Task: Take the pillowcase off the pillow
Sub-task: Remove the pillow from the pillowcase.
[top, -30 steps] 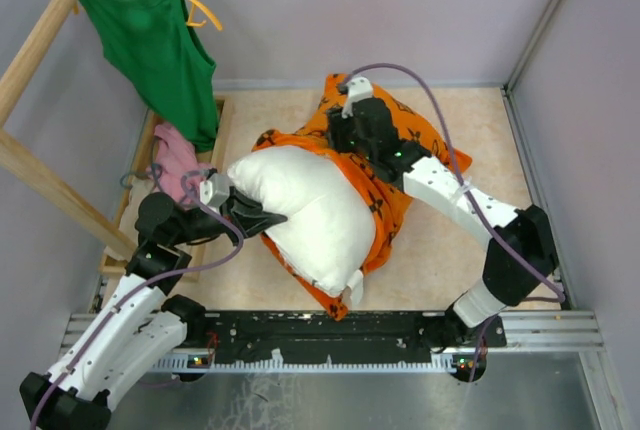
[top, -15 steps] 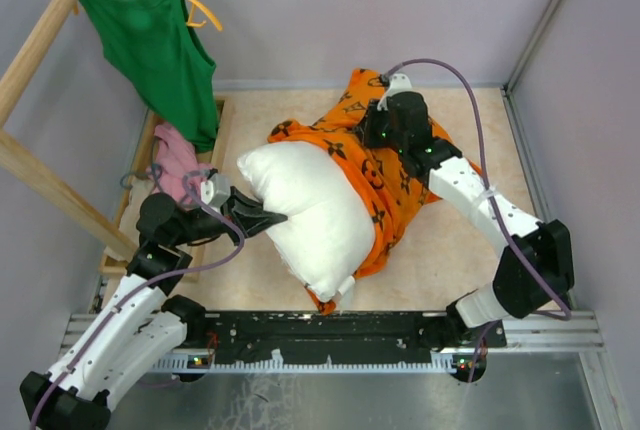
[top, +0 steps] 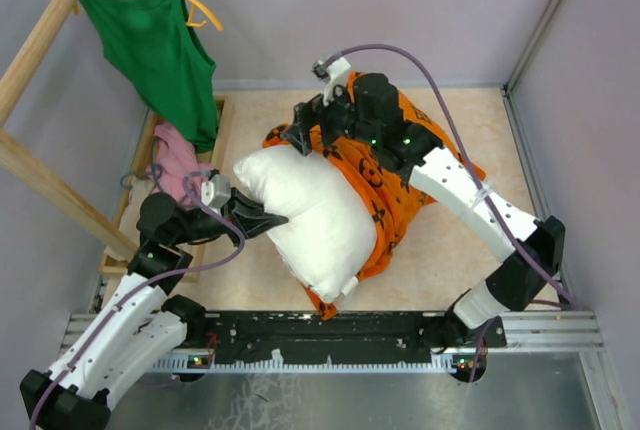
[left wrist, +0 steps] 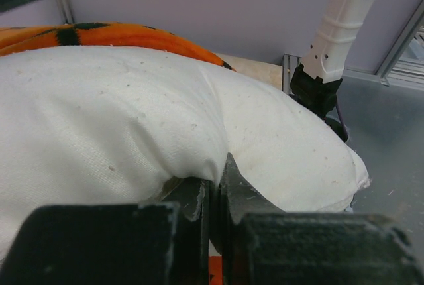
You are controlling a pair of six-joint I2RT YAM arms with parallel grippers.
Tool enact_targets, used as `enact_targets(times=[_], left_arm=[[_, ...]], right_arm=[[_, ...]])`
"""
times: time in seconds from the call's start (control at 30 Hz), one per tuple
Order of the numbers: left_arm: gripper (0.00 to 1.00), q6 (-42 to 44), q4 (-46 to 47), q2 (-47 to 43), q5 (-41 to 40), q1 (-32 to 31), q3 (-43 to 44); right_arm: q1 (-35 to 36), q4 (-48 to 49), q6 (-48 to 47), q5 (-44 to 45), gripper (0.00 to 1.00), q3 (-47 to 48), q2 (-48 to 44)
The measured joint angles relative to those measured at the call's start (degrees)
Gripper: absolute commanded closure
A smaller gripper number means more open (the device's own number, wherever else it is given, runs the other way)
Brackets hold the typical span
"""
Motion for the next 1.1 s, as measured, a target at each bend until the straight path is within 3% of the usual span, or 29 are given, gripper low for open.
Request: enact_targets(times=[0.1, 0.17, 0.5, 0.63, 0.8, 0.83, 0.9, 0.97, 1.1], left_arm=[[1.00, 0.0, 0.2, 0.2, 0.0, 0.0, 0.0], [1.00, 0.0, 0.2, 0.4, 0.2, 0.0, 0.0], [1.00, -0.1, -0.3, 1.3, 0.0, -0.1, 0.0], [1.00, -0.1, 0.0, 0.3, -0.1, -0.1, 0.0], [1.00, 0.0, -1.4, -0.5, -1.5, -0.1, -0.1], [1.00, 0.0, -1.5, -0.6, -1.4, -0.1, -0.2], [1.00, 0.0, -1.4, -1.0, -1.3, -0.1, -0.3], [1.00, 0.0, -1.0, -1.4, -1.4, -0.1, -0.3], [1.00, 0.2, -1.0, -1.8, -5.2, -0.2, -0.3]], right_arm=[[2.6, -3.9, -3.1, -1.8, 0.01, 1.7, 2.6], [3.7, -7.0, -4.2, -2.2, 0.09, 1.6, 4.4], [0.0, -5.3, -1.0, -3.9, 0.88, -3.1, 5.3], [-8.6, -3.6, 2.9, -0.6, 0.99, -6.7, 7.3], [-14.4, -0.7, 9.9, 3.1, 0.93, -10.8, 8.8], [-14.0, -0.1, 10.3, 3.9, 0.79, -11.6, 7.9], [-13.0, 1.0, 10.7, 5.9, 0.34, -12.3, 5.7], [-12.0, 1.5, 10.5, 7.3, 0.03, -12.3, 3.9], [-9.0, 0.9, 7.8, 9.6, 0.01, -11.5, 0.5]])
